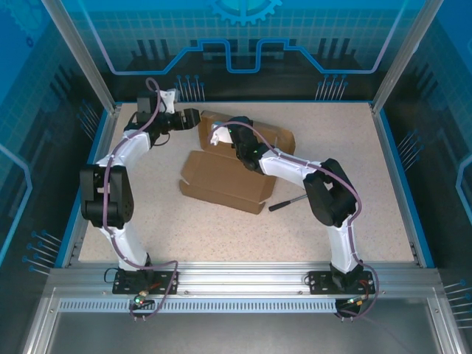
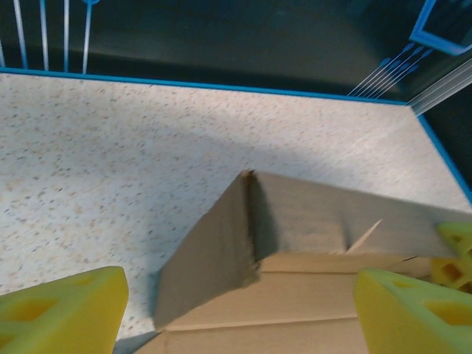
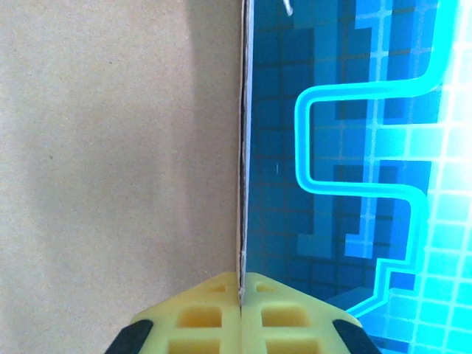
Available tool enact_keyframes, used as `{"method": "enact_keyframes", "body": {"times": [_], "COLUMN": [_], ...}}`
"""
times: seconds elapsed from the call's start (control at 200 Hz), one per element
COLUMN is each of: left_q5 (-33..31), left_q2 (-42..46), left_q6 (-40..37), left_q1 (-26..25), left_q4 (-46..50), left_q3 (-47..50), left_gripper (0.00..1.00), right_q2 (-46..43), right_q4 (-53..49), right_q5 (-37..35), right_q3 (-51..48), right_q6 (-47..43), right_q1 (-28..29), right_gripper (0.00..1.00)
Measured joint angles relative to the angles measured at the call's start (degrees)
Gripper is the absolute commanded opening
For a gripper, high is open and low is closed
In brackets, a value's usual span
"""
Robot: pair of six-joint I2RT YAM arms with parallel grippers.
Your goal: Fold the paper box
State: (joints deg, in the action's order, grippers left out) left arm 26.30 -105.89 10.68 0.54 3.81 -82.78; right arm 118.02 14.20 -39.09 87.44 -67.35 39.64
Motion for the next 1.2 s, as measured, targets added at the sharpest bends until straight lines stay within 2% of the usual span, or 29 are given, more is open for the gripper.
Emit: {"method": "enact_keyframes", "body": {"times": [0.25,0.46,0.76,1.035,1.115,1.2], "left_q5": [1.66,2.64,4.72,5.64,5.66,5.49], "left_q2": [-5.88,-10.01,-10.49,-10.8,-10.8,-10.78], "left_q6": [4.48,6.16,6.99,5.62,5.27,4.63], "left_q1": [0.0,0.0,-0.02,-0.2,-0.22,-0.2], "left_q4": [1.77,3.74,3.74,4.09,4.09,4.04], "left_q3": [-8.11,-9.01,-9.4,-9.4,-9.4,-9.4], "left_gripper": [0.72,0.6,0.45,0.4,0.43,0.52], "right_q2": [0.42,0.55,0.85,0.85,0.85,0.85], "right_q4": [2.84,3.45,4.63,8.52,9.51,9.97], "right_q5": [-0.17,-0.2,-0.52,-0.57,-0.59,-0.61], "right_q3": [-0.46,-0.46,-1.62,-4.17,-4.7,-4.9], "right_q6": [-2.36,-2.86,-3.04,-3.39,-3.63,-3.67], "right_q1": [0.35,0.61,0.61,0.61,0.61,0.61], "right_gripper": [0.0,0.0,0.0,0.0,0.0,0.0]}}
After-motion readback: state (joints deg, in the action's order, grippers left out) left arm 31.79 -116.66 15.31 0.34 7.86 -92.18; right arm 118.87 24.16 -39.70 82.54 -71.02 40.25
